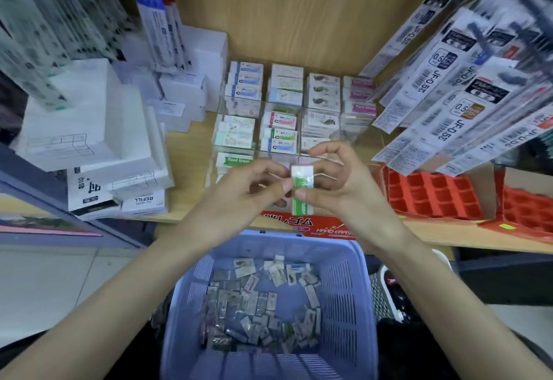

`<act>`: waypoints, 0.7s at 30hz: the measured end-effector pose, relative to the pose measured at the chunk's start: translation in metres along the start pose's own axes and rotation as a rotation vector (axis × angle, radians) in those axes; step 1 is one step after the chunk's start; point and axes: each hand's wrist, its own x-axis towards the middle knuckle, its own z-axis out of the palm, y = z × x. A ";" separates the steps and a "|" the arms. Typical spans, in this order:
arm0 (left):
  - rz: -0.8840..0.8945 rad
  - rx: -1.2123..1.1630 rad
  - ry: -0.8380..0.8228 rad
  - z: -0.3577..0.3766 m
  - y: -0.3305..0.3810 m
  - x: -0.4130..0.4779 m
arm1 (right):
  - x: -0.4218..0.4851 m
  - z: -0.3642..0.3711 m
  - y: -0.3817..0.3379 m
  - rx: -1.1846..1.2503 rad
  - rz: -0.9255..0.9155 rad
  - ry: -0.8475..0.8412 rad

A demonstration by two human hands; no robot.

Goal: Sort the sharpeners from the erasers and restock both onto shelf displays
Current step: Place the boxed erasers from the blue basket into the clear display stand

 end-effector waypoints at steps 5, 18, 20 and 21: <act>0.054 0.063 0.033 0.000 -0.003 -0.002 | -0.004 0.001 0.000 -0.119 0.029 -0.069; -0.387 -0.426 0.225 -0.013 -0.007 0.003 | 0.001 0.015 0.024 -0.312 -0.034 0.024; -0.410 -0.361 0.203 -0.015 -0.010 -0.003 | 0.000 0.021 0.034 -0.483 -0.139 0.083; -0.406 -0.281 0.205 -0.017 -0.012 -0.006 | 0.000 0.023 0.039 -0.586 -0.193 0.101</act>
